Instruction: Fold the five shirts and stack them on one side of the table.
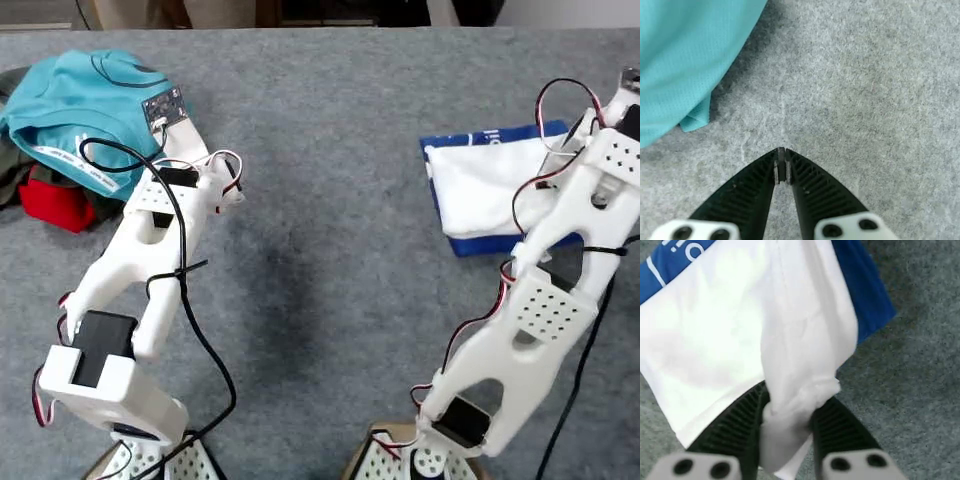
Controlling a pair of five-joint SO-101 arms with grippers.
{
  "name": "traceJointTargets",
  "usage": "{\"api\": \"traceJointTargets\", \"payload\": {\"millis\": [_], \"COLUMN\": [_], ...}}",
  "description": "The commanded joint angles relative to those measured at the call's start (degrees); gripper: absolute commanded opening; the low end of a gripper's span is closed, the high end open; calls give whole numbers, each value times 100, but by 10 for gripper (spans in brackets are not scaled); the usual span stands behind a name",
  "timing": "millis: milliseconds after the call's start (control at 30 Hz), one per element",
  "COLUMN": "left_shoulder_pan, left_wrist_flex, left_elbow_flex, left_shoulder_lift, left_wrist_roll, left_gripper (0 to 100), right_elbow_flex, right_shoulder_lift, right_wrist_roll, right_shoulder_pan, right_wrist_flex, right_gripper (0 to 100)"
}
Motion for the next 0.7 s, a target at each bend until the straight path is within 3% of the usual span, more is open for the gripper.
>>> {"api": "traceJointTargets", "payload": {"millis": [0,67,167,333,533,667], "left_shoulder_pan": [-9,-9,-26,-62,-598,-1266], "left_wrist_flex": [18,18,18,791,2057,2479], "left_elbow_flex": [-114,-132,-202,-800,-1873,-2444], "left_shoulder_lift": [-84,-110,-119,-215,-778,-1112], "left_wrist_roll": [-352,-369,-404,-782,-1108,-1248], "left_gripper": [19,19,19,19,19,21], "right_elbow_flex": [-215,-242,-259,-215,497,1015], "right_shoulder_lift": [-154,-338,-866,-1710,-1710,-1842], "right_wrist_roll": [141,527,774,765,738,264], "right_shoulder_pan": [57,57,48,4,-92,-136], "right_wrist_flex": [97,123,123,123,105,123], "right_gripper": [348,454,457,329,0,40]}}
